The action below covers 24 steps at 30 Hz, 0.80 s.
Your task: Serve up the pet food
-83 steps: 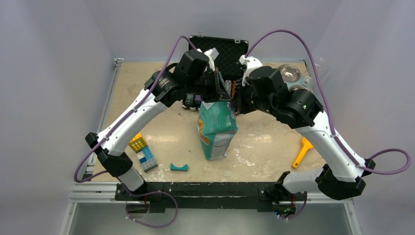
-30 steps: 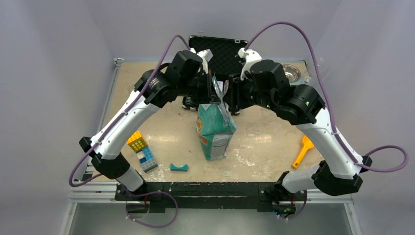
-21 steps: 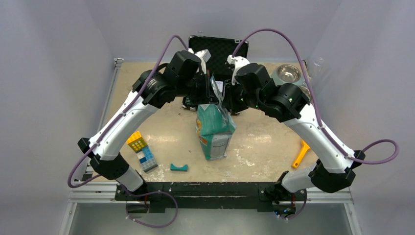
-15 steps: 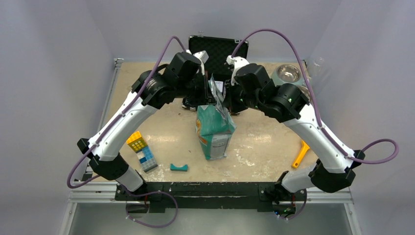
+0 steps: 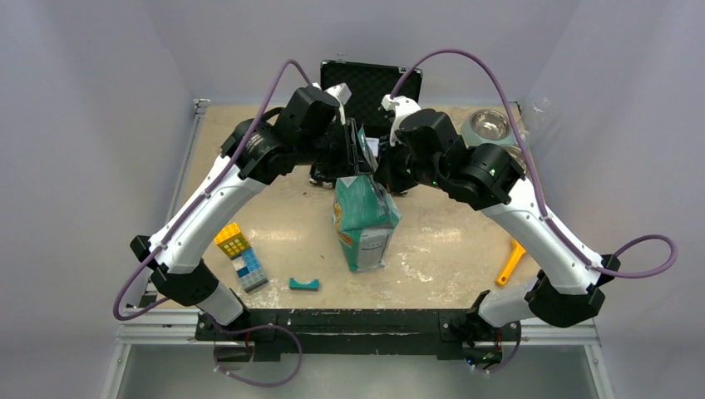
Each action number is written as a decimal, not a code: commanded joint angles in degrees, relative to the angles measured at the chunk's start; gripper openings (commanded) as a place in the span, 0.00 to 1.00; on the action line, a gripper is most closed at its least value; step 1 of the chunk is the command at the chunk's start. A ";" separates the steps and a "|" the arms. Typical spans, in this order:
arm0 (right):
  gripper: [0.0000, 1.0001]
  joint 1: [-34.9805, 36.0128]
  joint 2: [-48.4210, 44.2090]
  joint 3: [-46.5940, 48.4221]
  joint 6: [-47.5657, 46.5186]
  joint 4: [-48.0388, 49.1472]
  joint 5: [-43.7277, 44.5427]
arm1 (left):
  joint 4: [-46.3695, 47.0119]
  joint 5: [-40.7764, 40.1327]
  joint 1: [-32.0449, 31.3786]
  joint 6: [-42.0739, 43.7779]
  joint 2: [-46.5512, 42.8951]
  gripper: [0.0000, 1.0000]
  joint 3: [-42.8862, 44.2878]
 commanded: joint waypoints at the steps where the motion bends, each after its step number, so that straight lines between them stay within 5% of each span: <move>1: 0.00 0.66 -1.96 1.80 -0.04 3.55 -0.96 | 1.79 0.25 0.37 -0.17 -0.81 0.35 1.16; 16: 0.00 1.95 -2.53 1.78 -1.56 2.82 2.44 | -1.81 -2.53 0.38 1.48 3.65 0.41 0.57; 18: 0.00 2.07 -2.24 2.18 -1.51 1.92 5.04 | -2.78 -4.91 0.38 2.52 3.66 0.33 0.28; 21: 0.00 2.08 -1.18 3.65 -1.37 -1.59 11.94 | -8.41 -9.59 0.46 4.45 3.23 0.02 2.92; 24: 0.00 2.08 -1.06 4.23 -2.16 -3.68 16.84 | -11.54 -9.55 0.71 6.11 0.85 0.00 4.49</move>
